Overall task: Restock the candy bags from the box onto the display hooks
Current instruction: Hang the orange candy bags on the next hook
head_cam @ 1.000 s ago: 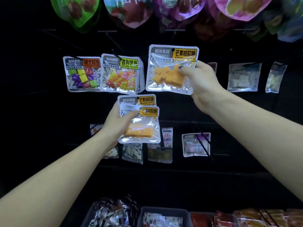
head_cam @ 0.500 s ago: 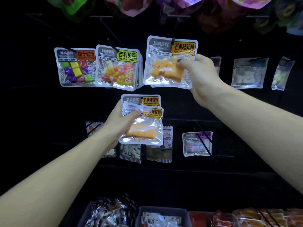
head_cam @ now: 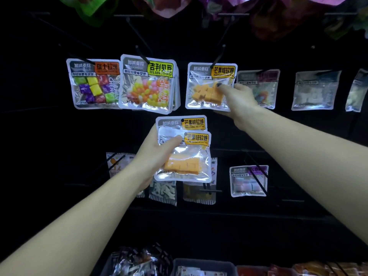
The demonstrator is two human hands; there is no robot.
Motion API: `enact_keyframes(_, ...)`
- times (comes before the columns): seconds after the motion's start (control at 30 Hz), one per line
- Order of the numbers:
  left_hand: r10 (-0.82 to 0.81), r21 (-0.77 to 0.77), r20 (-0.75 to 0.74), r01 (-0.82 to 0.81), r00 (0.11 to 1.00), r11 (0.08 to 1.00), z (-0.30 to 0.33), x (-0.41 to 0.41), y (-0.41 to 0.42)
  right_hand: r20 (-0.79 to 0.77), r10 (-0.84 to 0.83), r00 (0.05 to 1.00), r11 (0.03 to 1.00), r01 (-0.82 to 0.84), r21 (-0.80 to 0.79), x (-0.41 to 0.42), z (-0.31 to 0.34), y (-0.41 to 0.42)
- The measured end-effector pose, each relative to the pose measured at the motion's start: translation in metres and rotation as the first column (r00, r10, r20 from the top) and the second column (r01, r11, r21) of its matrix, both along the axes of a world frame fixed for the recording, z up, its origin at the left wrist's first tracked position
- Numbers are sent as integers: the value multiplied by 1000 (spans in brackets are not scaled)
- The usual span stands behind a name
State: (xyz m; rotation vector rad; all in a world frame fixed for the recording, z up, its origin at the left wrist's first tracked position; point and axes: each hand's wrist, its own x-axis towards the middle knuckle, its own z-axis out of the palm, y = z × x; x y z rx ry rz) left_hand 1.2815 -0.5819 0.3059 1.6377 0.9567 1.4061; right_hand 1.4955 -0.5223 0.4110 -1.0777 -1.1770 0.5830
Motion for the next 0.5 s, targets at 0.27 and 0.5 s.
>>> enact_keyframes(0.27, -28, 32, -24, 29, 999, 999, -10, 0, 9, -51, -82, 995, 986, 73, -149, -2, 9, 38)
enact_keyframes(0.5, -10, 35, 2, 10, 1000, 999, -10, -1, 9, -106, 57, 993, 931, -91, -354, -6, -14, 18)
